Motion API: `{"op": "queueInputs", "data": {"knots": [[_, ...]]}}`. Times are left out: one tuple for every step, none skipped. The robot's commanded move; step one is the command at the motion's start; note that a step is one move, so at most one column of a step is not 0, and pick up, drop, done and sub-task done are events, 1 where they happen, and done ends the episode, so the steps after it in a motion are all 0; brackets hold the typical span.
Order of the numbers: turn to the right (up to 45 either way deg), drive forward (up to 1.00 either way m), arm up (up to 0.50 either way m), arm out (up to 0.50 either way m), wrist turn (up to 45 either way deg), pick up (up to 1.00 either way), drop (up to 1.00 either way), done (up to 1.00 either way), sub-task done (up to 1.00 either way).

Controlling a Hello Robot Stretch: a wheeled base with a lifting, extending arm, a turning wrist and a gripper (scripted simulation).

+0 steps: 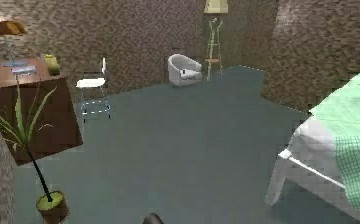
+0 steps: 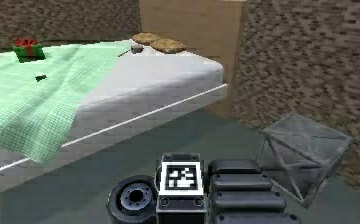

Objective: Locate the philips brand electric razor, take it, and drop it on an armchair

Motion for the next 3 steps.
{"op": "queueInputs", "data": {"knots": [[-6.0,0.00,0.00,0.00,0.0,0.00,0.00,0.00,0.00],[0.0,1.00,0.00,0.00,0.0,0.00,0.00,0.00,0.00],[0.0,1.00,0.00,0.00,0.0,0.00,0.00,0.00,0.00]]}}
